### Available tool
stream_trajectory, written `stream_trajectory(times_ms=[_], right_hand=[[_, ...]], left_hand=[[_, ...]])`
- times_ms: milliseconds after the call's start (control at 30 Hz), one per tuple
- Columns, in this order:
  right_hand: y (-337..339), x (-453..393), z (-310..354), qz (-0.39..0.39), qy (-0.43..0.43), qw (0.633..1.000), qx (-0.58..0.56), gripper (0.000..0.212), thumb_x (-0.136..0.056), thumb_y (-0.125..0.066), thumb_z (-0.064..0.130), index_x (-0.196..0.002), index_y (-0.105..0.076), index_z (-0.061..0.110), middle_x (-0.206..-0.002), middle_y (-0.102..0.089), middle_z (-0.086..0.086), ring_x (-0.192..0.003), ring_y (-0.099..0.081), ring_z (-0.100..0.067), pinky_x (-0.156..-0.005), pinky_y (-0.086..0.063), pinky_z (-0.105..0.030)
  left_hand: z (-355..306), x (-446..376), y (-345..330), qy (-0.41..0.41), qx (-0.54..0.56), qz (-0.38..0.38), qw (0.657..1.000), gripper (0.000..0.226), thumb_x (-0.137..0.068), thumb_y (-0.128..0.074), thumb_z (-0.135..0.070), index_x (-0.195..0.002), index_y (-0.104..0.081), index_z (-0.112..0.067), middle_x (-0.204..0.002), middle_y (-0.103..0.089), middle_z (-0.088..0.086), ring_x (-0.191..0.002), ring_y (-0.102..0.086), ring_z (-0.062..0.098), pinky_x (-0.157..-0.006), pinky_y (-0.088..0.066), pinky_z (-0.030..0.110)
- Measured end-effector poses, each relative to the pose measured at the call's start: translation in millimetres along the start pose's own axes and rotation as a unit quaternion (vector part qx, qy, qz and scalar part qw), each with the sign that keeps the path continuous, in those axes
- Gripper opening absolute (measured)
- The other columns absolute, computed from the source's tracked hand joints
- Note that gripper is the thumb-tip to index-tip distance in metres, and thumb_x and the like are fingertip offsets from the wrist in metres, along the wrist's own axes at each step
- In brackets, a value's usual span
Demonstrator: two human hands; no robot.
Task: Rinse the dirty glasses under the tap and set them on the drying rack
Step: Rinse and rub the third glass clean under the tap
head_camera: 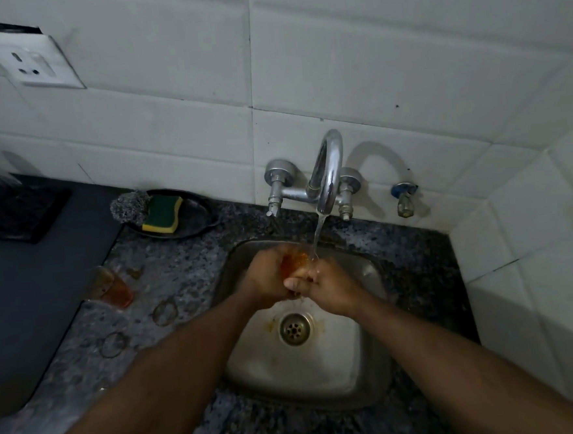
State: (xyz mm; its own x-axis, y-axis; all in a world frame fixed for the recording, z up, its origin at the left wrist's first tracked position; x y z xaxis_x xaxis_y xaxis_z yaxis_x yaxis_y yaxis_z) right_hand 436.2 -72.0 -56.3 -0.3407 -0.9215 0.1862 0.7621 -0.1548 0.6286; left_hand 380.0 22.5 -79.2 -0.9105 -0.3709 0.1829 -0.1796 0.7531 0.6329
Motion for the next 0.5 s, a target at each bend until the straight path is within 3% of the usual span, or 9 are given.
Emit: stream_trajectory(times_ms=[133, 200, 267, 367, 433, 500], right_hand=[[-9, 8, 11, 0.111, 0.099, 0.973, 0.178, 0.028, -0.101, -0.063, 0.048, -0.097, -0.080, 0.026, -0.082, -0.073, 0.010, -0.068, -0.059, -0.001, -0.067, -0.042, -0.023], [-6, 4, 11, 0.110, 0.082, 0.976, 0.169, 0.023, -0.101, -0.065, 0.042, -0.091, -0.079, 0.026, -0.071, -0.066, 0.017, -0.065, -0.057, 0.002, -0.068, -0.041, -0.022], [2, -1, 8, 0.062, 0.040, 0.992, 0.099, 0.024, -0.101, -0.067, 0.036, -0.079, -0.075, 0.028, -0.066, -0.062, 0.019, -0.065, -0.061, 0.004, -0.069, -0.044, -0.019], [4, -1, 3, 0.030, 0.030, 0.996, 0.076, 0.030, -0.103, -0.062, 0.042, -0.081, -0.074, 0.025, -0.074, -0.067, 0.014, -0.070, -0.061, 0.006, -0.073, -0.044, -0.023], [-1, 3, 6, 0.078, 0.070, 0.986, 0.131, 0.030, -0.102, -0.062, 0.046, -0.093, -0.078, 0.022, -0.085, -0.073, 0.011, -0.074, -0.061, 0.005, -0.075, -0.046, -0.021], [-5, 4, 6, 0.133, 0.090, 0.969, 0.189, 0.031, -0.100, -0.062, 0.051, -0.102, -0.080, 0.025, -0.094, -0.077, 0.010, -0.079, -0.064, 0.001, -0.079, -0.050, -0.024]], left_hand=[[14, 6, -23, 0.042, 0.018, 0.210, 0.977, 0.052, -0.068, -0.089, -0.001, -0.106, -0.065, -0.029, -0.091, -0.069, -0.009, -0.078, -0.069, 0.005, -0.061, -0.051, 0.015], [13, 3, -22, 0.049, 0.050, 0.172, 0.983, 0.062, -0.067, -0.090, 0.001, -0.114, -0.062, -0.029, -0.101, -0.069, -0.005, -0.085, -0.070, 0.010, -0.063, -0.056, 0.021], [11, -2, -9, 0.047, 0.081, 0.049, 0.994, 0.073, -0.060, -0.095, -0.006, -0.120, -0.061, -0.029, -0.108, -0.069, -0.006, -0.096, -0.070, 0.012, -0.072, -0.061, 0.026], [7, 0, 0, 0.006, 0.038, -0.062, 0.997, 0.073, -0.054, -0.096, -0.026, -0.119, -0.062, -0.034, -0.111, -0.066, -0.013, -0.102, -0.065, 0.006, -0.086, -0.060, 0.030], [9, 0, -4, 0.004, 0.029, -0.004, 1.000, 0.069, -0.059, -0.093, -0.019, -0.120, -0.065, -0.030, -0.111, -0.066, -0.011, -0.100, -0.066, 0.006, -0.082, -0.061, 0.030], [16, 3, -20, 0.040, 0.030, 0.133, 0.990, 0.066, -0.066, -0.089, -0.003, -0.122, -0.064, -0.025, -0.106, -0.067, -0.006, -0.092, -0.068, 0.010, -0.067, -0.060, 0.025]])
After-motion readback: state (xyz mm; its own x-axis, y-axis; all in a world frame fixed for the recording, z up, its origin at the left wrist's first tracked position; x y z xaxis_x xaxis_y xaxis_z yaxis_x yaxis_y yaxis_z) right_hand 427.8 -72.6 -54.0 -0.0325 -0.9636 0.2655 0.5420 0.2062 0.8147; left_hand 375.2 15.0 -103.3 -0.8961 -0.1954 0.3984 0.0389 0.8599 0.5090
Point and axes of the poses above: each hand's wrist, its own x-axis away from the middle knuckle, its own y-axis out of the back of the hand, z = x × y, the point moved 9 cm from there along -x, towards the middle knuckle
